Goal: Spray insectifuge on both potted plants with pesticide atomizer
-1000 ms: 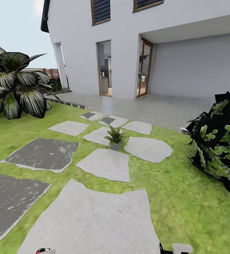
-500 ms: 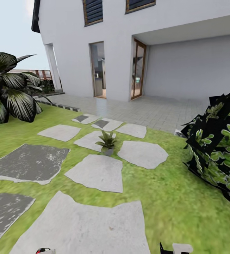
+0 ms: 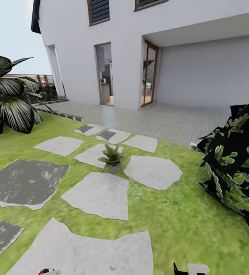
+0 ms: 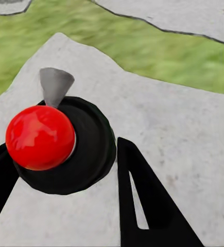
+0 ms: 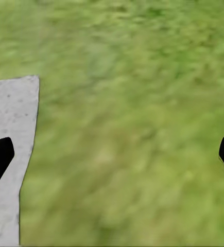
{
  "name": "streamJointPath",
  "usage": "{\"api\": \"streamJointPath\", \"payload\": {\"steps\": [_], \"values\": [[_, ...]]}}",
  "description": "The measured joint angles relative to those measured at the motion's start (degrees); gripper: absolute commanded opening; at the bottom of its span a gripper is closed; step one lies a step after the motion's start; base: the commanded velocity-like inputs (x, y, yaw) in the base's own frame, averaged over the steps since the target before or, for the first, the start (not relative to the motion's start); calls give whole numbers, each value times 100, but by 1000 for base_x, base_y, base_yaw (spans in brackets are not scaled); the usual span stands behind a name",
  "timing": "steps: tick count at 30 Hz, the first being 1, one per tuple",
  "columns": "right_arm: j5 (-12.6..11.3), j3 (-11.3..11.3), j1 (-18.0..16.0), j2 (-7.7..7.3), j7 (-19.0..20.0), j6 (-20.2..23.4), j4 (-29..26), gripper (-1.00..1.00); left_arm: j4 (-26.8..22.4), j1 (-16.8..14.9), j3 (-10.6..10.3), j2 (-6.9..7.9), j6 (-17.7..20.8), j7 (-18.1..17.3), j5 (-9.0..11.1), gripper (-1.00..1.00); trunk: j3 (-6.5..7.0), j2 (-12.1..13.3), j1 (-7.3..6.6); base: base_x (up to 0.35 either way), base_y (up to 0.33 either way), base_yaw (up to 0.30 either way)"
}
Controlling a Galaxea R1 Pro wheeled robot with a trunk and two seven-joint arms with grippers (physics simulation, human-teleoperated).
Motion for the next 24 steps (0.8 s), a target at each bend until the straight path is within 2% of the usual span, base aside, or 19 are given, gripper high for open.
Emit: {"api": "streamJointPath", "payload": {"steps": [13,24], "values": [[0,5,2,29,13,3,-8,100,0,0,0,0,0,0,2,-100,0,0,0,316,-122,0],[1,8,1,29,14,4,-1,100,-1,-1,1,0,-1,0,2,-100,0,0,0,338,-12,0]]}}
